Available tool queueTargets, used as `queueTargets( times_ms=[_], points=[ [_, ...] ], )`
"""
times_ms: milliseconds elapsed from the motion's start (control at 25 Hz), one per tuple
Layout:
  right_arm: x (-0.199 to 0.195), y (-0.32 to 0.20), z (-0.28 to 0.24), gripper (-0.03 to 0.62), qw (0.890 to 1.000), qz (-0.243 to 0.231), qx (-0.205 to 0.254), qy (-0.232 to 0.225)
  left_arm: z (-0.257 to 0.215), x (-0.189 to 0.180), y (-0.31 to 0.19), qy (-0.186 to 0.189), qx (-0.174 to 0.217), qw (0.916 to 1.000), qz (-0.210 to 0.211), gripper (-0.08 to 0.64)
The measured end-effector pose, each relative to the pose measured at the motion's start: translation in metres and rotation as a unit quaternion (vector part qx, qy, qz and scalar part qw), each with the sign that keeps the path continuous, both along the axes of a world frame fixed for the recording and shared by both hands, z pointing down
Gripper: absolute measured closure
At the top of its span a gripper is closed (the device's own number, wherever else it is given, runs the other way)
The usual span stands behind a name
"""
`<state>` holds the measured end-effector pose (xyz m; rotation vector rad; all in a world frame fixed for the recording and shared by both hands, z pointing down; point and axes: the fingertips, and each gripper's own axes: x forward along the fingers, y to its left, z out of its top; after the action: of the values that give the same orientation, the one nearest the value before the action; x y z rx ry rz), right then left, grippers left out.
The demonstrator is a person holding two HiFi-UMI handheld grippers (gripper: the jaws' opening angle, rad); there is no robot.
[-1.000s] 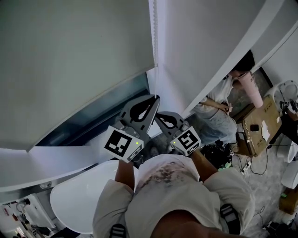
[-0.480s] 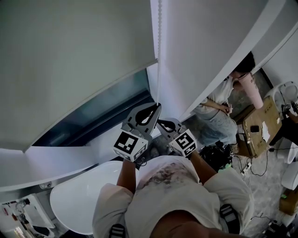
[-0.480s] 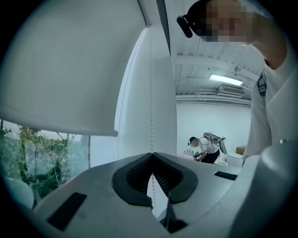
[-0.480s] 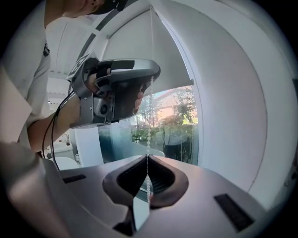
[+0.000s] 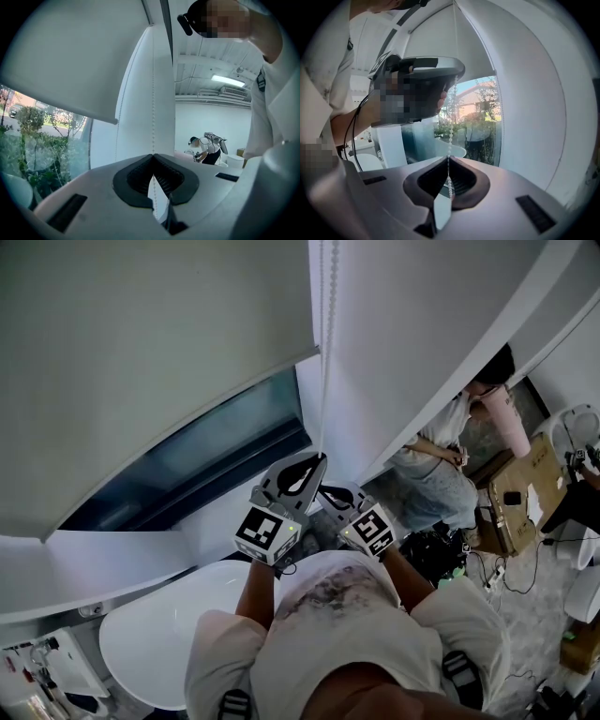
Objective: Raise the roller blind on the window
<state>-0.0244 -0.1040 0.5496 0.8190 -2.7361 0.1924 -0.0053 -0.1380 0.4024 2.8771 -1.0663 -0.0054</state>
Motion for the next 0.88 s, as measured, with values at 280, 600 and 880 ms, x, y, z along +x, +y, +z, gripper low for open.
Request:
queueTargets(
  times_ms=[280, 600, 880],
  points=[
    [0.010, 0.020, -0.039, 0.429, 1.000, -0.018, 0.004, -0.024, -0.002, -0.005, -0.001, 0.000, 0.006, 1.0000, -0.007, 0.554],
    [0.037, 0.006, -0.176, 0.411, 0.991, 0.001, 0.106, -0.082, 0.001, -0.005, -0.005, -0.002, 0.005, 0.9999, -0.009, 0.554],
    [0.017, -0.009, -0.252, 0.411, 0.985, -0.030, 0.145, -0.091, -0.004, 0.000, 0.004, -0.001, 0.012, 0.9999, -0.003, 0.554]
  ],
)
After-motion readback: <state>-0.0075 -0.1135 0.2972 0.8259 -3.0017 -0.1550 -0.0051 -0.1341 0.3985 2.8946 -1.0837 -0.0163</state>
